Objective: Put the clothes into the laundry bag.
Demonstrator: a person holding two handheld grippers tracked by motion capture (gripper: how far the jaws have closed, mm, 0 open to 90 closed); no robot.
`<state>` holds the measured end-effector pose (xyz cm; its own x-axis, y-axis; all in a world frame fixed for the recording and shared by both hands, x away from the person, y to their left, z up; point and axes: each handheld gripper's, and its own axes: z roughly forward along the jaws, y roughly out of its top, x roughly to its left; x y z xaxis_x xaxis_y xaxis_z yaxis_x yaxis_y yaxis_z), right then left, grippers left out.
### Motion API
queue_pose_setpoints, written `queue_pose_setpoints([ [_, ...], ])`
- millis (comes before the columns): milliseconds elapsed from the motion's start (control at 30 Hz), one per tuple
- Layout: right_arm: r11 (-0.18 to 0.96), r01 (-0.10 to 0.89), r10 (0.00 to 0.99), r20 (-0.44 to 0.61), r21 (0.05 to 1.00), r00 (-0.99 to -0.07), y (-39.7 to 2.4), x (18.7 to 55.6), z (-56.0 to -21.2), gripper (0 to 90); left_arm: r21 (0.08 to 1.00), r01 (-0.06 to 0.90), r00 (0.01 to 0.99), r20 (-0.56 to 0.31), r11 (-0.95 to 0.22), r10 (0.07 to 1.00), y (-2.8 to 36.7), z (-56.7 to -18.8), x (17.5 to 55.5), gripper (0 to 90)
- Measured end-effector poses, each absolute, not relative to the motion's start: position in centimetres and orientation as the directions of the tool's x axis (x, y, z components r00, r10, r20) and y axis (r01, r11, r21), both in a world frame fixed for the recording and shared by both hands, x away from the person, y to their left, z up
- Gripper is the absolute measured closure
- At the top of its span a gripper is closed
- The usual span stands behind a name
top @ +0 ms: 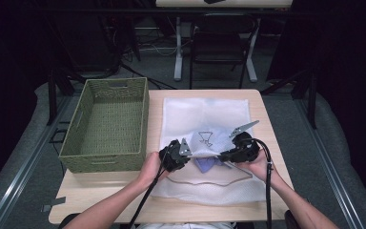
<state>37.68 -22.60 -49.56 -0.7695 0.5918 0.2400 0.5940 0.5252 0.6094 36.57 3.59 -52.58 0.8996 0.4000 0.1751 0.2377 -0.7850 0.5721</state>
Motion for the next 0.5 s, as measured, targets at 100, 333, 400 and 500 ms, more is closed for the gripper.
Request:
queue_pose_setpoints([
  [100,0.549,0.588,0.582,0.233,0.594,-0.779,-22.6,37.6,-49.8,83.5,0.558,0.231,0.913,0.16,-0.797,0.376,3.6,-52.7,36.5,84.1],
  [333,0.598,0.577,0.562,0.222,0.556,-0.797,-22.3,37.7,-50.6,84.1,0.532,0.249,0.936,0.084,-0.809,0.343,3.8,-53.3,36.6,81.5],
  [400,0.613,0.566,0.558,0.206,0.55,-0.804,-22.3,37.6,-50.6,84.4,0.525,0.247,0.937,0.085,-0.815,0.338,3.8,-53.4,36.5,79.7],
  [500,0.62,0.564,0.554,0.203,0.545,-0.807,-22.3,37.6,-50.8,84.4,0.521,0.246,0.941,0.073,-0.817,0.33,4.0,-53.5,36.5,80.5],
])
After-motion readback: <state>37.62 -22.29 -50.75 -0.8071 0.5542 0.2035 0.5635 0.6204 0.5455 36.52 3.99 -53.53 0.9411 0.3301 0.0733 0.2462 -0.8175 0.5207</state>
